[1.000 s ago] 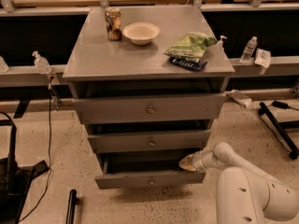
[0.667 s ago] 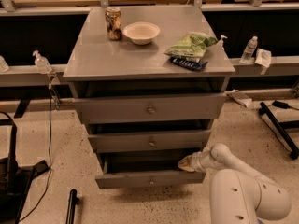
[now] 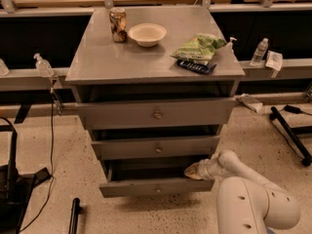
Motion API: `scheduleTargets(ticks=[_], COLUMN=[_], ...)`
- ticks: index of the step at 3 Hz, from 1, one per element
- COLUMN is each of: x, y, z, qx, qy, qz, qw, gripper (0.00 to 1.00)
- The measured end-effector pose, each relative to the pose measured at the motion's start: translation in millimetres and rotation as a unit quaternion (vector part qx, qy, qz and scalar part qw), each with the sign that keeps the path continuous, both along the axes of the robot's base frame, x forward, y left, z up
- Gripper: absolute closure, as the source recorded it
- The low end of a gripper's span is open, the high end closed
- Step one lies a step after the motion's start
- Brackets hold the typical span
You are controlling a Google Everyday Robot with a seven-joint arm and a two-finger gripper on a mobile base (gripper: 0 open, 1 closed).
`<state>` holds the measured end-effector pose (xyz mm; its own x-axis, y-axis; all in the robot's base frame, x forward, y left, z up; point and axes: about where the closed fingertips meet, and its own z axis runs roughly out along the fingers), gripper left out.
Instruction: Open bottom drawer
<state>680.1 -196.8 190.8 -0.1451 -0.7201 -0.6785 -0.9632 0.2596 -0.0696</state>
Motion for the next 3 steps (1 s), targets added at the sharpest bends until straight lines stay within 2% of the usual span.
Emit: scheduleTargets(ticks=[1, 3], x=[-7.8, -7.8], y=[7.7, 7.9], z=[-8.1, -0.8], qx=[0.003, 0.003], qy=[0.002, 0.002], qz=[0.016, 0.016], qw=[0.9999, 0.9999], gripper=[1.00, 1.00])
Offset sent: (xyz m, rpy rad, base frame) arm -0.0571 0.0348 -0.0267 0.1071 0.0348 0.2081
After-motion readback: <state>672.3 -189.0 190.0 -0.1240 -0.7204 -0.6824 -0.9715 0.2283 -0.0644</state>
